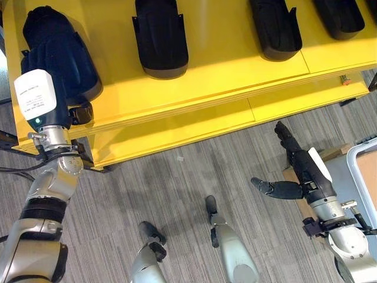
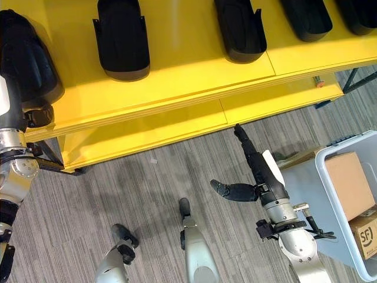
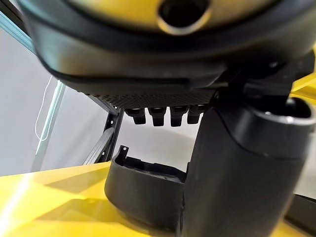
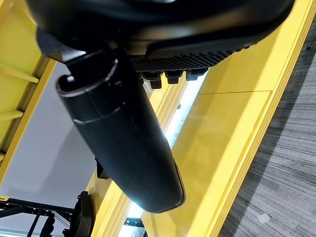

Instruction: Move parts from the plastic box to the shelf.

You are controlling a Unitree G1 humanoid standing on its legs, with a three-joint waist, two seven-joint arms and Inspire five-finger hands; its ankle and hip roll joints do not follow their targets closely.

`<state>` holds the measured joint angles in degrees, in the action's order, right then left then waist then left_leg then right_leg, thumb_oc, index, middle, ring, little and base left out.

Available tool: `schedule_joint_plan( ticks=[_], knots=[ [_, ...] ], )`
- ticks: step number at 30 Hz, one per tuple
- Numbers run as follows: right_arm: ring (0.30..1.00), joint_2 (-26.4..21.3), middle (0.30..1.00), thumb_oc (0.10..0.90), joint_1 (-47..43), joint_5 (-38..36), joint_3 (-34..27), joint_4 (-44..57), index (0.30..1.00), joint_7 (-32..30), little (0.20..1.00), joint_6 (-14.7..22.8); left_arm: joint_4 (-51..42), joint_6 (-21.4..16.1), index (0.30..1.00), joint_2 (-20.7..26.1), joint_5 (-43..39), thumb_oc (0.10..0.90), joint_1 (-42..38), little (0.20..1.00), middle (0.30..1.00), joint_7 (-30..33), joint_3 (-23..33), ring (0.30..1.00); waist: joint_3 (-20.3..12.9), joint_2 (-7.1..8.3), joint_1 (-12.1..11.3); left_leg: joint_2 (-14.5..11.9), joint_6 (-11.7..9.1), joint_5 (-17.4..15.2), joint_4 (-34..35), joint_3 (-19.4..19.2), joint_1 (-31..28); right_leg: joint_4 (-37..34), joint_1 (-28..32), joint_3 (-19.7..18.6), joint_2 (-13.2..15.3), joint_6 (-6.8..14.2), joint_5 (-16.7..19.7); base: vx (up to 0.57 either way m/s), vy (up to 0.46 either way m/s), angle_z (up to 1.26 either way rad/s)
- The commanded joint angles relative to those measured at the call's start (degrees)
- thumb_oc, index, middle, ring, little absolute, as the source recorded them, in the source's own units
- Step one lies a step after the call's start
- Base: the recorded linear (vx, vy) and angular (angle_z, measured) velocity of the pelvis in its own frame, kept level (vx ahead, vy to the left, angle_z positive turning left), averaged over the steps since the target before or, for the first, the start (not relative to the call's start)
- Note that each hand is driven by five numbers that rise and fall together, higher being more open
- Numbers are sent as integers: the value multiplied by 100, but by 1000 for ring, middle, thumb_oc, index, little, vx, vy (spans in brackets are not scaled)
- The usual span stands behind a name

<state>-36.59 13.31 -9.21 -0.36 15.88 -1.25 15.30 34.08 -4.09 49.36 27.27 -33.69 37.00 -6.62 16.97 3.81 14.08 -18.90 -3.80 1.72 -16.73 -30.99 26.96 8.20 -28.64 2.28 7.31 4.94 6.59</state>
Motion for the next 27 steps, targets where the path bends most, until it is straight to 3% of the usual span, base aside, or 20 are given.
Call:
schedule_joint_plan(
  ticks=[1,27],
  knots=[
    [1000,-380,1000,900,-69,-144,-304,850,1000,-152,1000,663,-64,-2,1000,617,26,900,-336,1000,1000,402,407,1000,-373,-146,88,-480,-495,-350,-441,809,-157,450,200,-205,297,268,-429,0,0,0],
    [1000,-486,1000,900,-46,-163,-233,887,1000,-135,1000,771,761,-53,1000,1086,-128,900,-614,1000,1000,341,79,1000,-361,-187,54,-440,-467,-356,-458,830,-116,523,137,-221,325,280,-443,0,0,0]
  ],
)
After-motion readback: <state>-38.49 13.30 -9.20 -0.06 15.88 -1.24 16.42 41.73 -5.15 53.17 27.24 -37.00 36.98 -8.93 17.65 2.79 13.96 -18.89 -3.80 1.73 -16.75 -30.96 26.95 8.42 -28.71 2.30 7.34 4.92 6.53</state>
